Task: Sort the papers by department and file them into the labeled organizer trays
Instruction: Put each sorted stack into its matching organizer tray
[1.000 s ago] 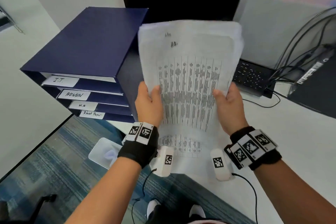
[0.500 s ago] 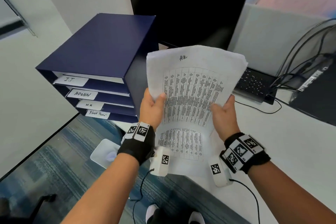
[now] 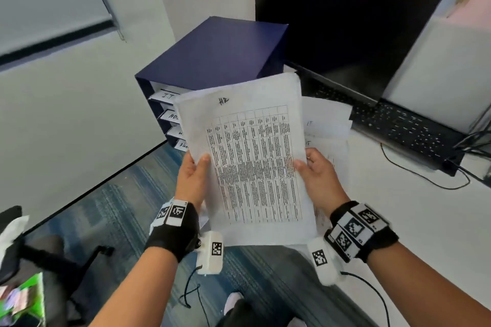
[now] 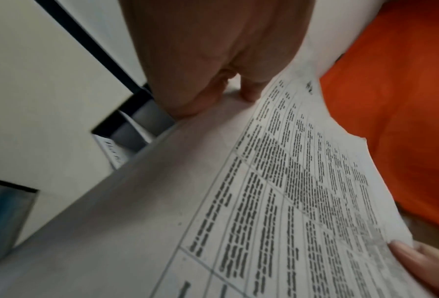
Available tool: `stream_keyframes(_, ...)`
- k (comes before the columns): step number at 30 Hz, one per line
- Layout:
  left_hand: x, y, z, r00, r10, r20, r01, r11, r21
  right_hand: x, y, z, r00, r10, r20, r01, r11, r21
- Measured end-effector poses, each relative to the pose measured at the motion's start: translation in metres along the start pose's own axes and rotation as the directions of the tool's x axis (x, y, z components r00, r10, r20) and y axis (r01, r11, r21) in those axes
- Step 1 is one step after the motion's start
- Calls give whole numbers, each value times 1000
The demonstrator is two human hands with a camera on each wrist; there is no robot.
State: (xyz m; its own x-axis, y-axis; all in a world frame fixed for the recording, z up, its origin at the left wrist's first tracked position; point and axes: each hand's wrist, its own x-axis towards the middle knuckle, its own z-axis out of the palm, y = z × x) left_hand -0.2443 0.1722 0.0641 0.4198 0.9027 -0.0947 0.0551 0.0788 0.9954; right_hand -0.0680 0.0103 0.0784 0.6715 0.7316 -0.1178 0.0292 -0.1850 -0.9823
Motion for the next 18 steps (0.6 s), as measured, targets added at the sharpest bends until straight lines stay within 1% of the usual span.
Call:
stream_keyframes(2,-2,-18,-25,996,-52,-70,52,999,11,-4,9,23,996,53,76,-51,998,-37)
stream_keyframes(5,-5,-39,-57,978,-121,-167,132,990,55,-9,24,56,980,121,155,-112,991,-70)
stream_keyframes(9,-9,-59,-92,955,-169,-243,214,961,174,-10,44,92,954,233,191,-216,971,-104)
stream_keyframes(13,-6,-67,-114,954,-207,-219,260,933,249,-7,60,116,912,342,227,-317,938,-140)
stream_keyframes(18,7,-71,-133,954,-254,-161,297,880,370,-5,63,137,880,423,215,-394,904,-165)
